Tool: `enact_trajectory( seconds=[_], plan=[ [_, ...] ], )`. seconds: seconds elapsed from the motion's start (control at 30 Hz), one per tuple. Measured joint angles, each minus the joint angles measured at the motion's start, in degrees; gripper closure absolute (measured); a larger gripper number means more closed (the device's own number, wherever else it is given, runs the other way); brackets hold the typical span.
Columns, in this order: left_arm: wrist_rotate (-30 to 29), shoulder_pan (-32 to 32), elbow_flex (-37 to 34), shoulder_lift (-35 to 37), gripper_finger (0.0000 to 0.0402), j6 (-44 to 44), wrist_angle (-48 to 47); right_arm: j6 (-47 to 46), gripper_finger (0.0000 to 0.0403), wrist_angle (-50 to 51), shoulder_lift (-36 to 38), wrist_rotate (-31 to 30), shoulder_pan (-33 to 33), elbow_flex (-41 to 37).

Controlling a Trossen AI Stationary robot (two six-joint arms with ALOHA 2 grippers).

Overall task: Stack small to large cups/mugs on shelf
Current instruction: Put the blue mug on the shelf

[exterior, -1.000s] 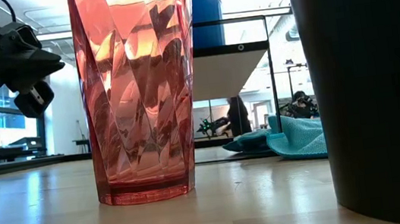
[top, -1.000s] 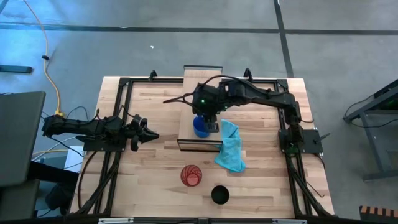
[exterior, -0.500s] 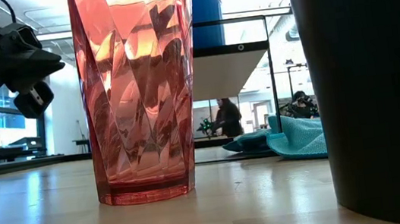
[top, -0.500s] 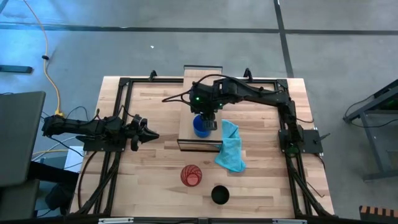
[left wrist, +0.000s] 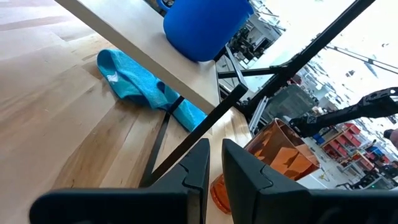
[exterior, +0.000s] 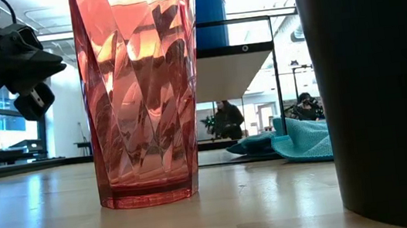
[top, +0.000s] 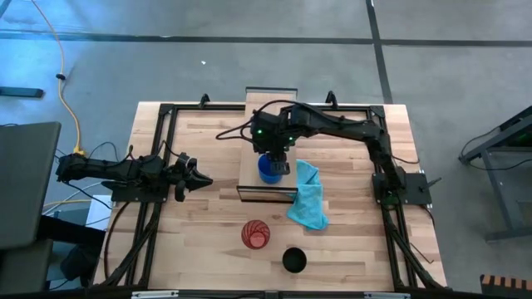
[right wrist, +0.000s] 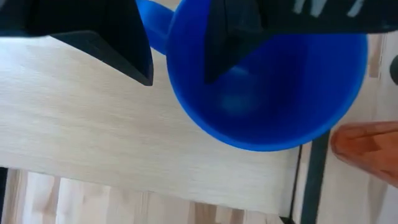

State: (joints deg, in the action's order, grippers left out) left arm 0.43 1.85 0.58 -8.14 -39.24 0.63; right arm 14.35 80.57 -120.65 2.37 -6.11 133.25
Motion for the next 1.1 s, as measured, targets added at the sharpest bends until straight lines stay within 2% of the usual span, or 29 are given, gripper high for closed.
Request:
enact_trajectory(
  seconds=[0.13, 0.27, 0.63, 1.1],
  plan=[
    [0.0, 0.0, 0.0, 0.02, 0.0369, -0.02, 0.01, -1.42, 0.0269, -0.08, -0.54, -0.17, -0.27, 0.0],
    [0.0, 0.0, -0.02, 0.02, 0.0369, -0.02, 0.01, -6.6, 0.0283, 0.27, -0.6, -0.7, -1.01, 0.0],
    [0.0, 0.0, 0.0, 0.01, 0.0369, -0.02, 0.01, -22.21, 0.0397, 1.95, -0.6, -0.85, -2.01, 0.0],
    [0.0, 0.0, 0.0, 0.02, 0.0369, -0.02, -0.01, -49.65, 0.0401, 5.04, -0.54, -4.33, -0.82, 0.02]
  ],
)
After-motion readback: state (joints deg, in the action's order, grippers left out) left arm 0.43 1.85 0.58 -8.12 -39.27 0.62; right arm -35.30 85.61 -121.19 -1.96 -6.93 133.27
